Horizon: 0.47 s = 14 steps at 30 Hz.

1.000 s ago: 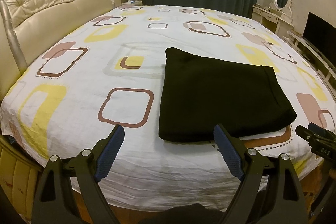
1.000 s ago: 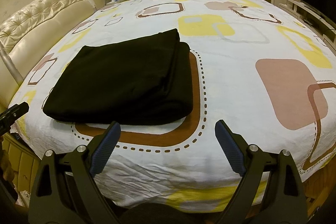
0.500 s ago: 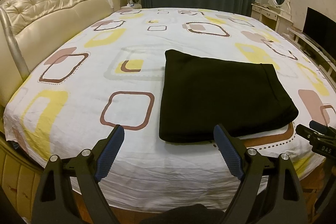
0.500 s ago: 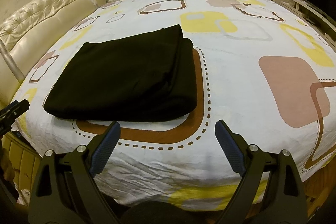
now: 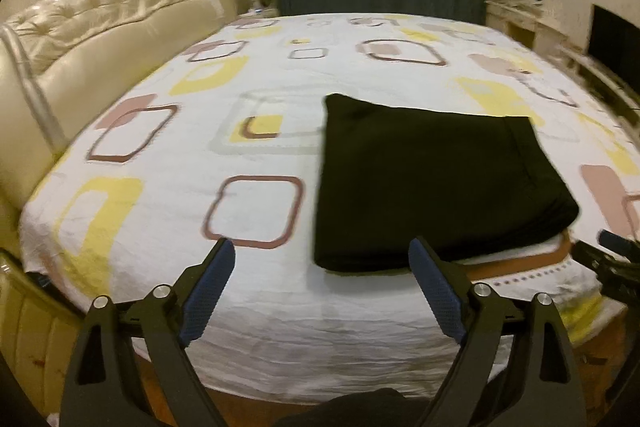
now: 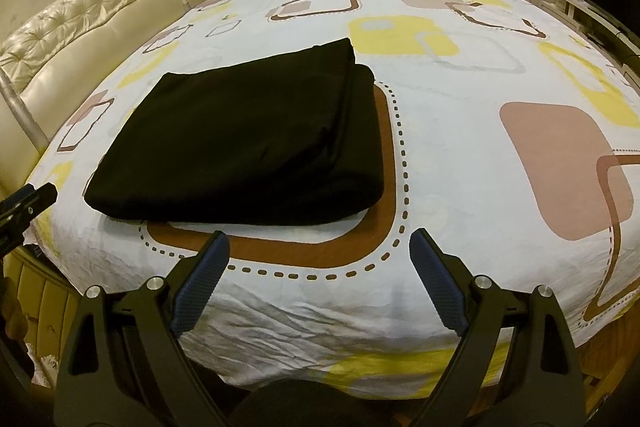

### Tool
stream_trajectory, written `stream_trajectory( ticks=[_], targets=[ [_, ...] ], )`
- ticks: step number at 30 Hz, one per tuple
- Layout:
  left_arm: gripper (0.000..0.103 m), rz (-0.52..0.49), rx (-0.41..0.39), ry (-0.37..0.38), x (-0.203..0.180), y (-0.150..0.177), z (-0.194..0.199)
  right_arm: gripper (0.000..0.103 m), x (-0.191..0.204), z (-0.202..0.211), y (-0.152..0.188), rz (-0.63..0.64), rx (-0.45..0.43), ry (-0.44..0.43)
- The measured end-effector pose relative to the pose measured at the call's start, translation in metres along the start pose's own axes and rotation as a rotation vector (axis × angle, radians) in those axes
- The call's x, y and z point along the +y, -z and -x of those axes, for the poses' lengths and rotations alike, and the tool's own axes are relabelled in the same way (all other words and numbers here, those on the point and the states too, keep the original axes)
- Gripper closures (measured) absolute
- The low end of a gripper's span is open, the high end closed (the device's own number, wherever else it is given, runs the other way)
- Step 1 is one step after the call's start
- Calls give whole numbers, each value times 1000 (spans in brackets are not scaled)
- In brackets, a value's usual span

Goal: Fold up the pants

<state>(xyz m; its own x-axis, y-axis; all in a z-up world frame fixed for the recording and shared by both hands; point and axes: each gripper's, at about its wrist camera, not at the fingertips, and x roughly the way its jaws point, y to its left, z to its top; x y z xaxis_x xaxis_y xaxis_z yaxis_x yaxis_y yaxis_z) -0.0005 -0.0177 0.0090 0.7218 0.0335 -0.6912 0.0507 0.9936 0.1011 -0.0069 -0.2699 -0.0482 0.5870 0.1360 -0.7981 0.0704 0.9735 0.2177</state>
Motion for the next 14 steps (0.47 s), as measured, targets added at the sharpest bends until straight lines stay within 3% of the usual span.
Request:
stream_trajectory(
  ticks=[2, 6, 10, 14],
  targets=[
    [13, -22, -14, -69, -3, -1, 1, 12, 0, 0, 0, 2, 0, -4],
    [13, 25, -32, 86, 5, 1, 9, 12, 1, -1, 0, 6, 3, -10],
    [13, 7, -34, 94, 9, -10, 10, 12, -2, 4, -8, -18, 2, -46],
    [13, 53, -35, 51, 33, -38, -14, 9, -14, 2, -40, -25, -47, -70]
  ],
)
